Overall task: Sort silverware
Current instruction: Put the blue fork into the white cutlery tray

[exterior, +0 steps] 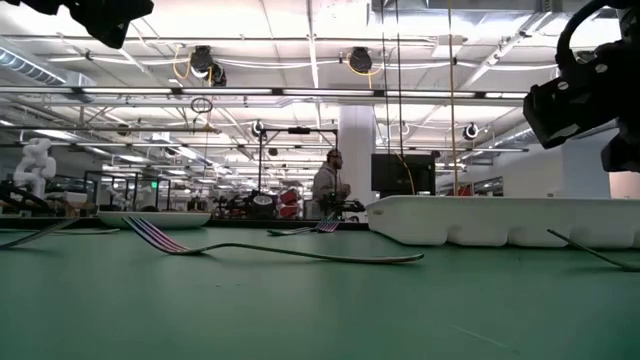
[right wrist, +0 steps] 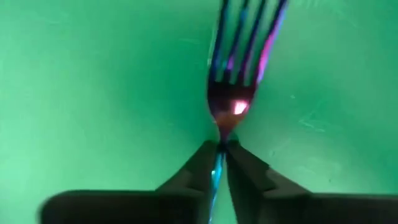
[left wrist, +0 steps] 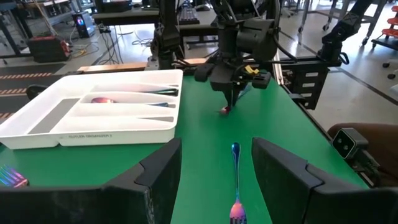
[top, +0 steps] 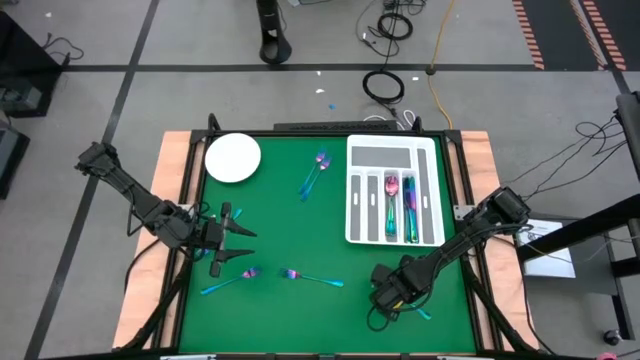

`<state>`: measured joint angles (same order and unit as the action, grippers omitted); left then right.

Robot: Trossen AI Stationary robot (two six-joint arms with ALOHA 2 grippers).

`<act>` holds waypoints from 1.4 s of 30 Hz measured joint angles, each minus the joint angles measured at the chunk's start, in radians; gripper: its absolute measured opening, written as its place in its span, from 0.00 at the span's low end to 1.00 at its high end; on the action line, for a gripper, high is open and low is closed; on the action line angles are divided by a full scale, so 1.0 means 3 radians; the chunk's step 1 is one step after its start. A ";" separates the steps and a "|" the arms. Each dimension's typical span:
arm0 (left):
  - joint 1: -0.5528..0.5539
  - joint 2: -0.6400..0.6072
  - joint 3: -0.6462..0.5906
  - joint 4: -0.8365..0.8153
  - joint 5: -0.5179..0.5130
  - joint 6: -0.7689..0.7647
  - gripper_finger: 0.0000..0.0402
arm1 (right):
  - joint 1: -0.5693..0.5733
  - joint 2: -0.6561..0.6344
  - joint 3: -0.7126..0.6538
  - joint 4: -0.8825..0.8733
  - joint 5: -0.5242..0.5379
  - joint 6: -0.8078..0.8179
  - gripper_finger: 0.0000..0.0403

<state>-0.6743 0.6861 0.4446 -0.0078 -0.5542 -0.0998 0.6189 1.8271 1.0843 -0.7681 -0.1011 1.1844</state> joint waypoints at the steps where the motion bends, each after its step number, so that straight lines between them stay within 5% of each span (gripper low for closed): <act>1: -0.0001 0.0000 0.0000 -0.0001 0.0000 0.0000 0.49 | 0.0000 0.0000 0.0001 0.0010 -0.0008 -0.0012 0.04; 16: 0.0000 0.0000 0.0000 -0.0001 0.0000 0.0001 0.49 | -0.0059 0.0025 0.0447 -0.0264 0.0098 -0.0295 0.00; 26: -0.0001 0.0000 0.0000 -0.0001 -0.0001 0.0001 0.49 | -0.0379 0.0019 0.1215 -0.0829 0.0884 -0.0521 0.00; 42: -0.0001 -0.0001 0.0001 -0.0001 0.0000 -0.0084 0.49 | -0.2025 -0.0316 0.1310 -0.1439 0.0977 -0.0907 0.00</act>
<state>-0.6745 0.6857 0.4448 -0.0080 -0.5542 -0.1249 0.0116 1.7323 1.4774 -1.1998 0.1921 0.9124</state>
